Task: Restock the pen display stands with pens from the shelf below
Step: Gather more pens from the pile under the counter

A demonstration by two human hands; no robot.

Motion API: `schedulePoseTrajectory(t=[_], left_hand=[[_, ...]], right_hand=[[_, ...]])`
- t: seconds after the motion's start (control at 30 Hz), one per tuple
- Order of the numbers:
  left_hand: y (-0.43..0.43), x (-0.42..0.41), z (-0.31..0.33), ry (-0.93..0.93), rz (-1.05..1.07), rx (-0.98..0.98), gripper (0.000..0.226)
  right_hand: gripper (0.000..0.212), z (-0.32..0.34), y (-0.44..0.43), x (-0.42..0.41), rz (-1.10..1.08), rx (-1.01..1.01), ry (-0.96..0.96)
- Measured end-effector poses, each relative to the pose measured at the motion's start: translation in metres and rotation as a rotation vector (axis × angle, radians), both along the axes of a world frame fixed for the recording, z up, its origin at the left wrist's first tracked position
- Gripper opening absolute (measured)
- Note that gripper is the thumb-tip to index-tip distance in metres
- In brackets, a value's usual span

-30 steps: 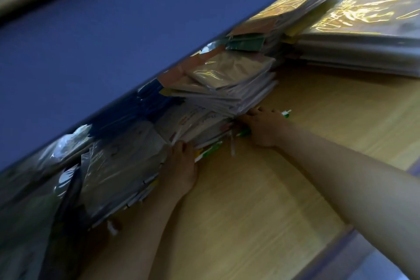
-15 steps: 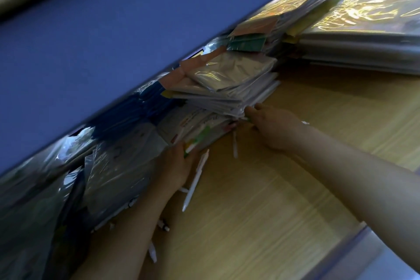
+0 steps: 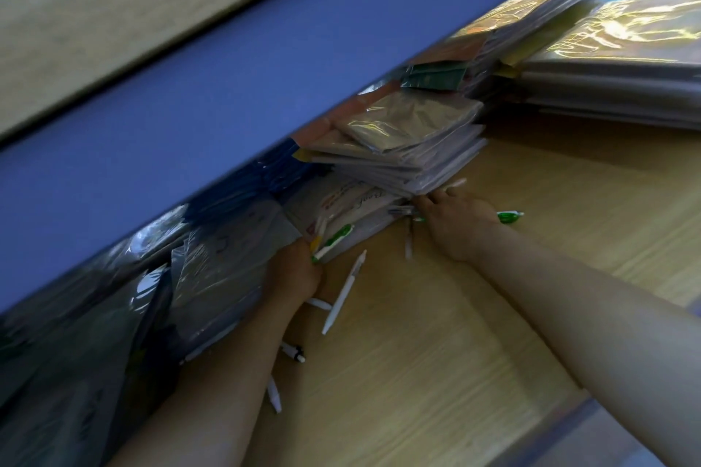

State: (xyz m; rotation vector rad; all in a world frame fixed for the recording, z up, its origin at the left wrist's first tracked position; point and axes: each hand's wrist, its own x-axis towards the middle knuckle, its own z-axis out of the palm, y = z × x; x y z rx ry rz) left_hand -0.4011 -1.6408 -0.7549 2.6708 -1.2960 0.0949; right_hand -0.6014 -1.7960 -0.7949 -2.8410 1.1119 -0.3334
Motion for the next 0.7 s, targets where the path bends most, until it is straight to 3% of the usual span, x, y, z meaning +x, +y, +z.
schedulePoseTrajectory(t=[0.1, 0.27, 0.37, 0.43, 0.53, 0.7], left_hand=[[0.008, -0.011, -0.008, 0.026, -0.043, -0.015, 0.006], [0.012, -0.033, -0.021, 0.143, -0.034, -0.106, 0.036], [0.013, -0.039, -0.024, 0.067, -0.074, -0.040, 0.042], [0.013, -0.044, -0.025, 0.030, -0.088, -0.041, 0.042], [0.010, -0.054, -0.025, 0.277, -0.153, -0.172, 0.024], [0.005, -0.070, -0.015, 0.279, -0.119, -0.040, 0.027]], right_hand=[[0.061, 0.004, 0.007, -0.003, 0.013, 0.027, -0.079], [0.057, 0.008, 0.030, 0.013, 0.048, 0.087, -0.110], [0.053, 0.008, 0.036, 0.019, 0.011, 0.088, -0.068], [0.047, 0.009, 0.035, 0.021, -0.009, 0.106, -0.090], [0.037, 0.011, 0.035, 0.020, -0.036, 0.144, -0.126], [0.035, 0.018, 0.034, 0.005, -0.037, 0.189, -0.111]])
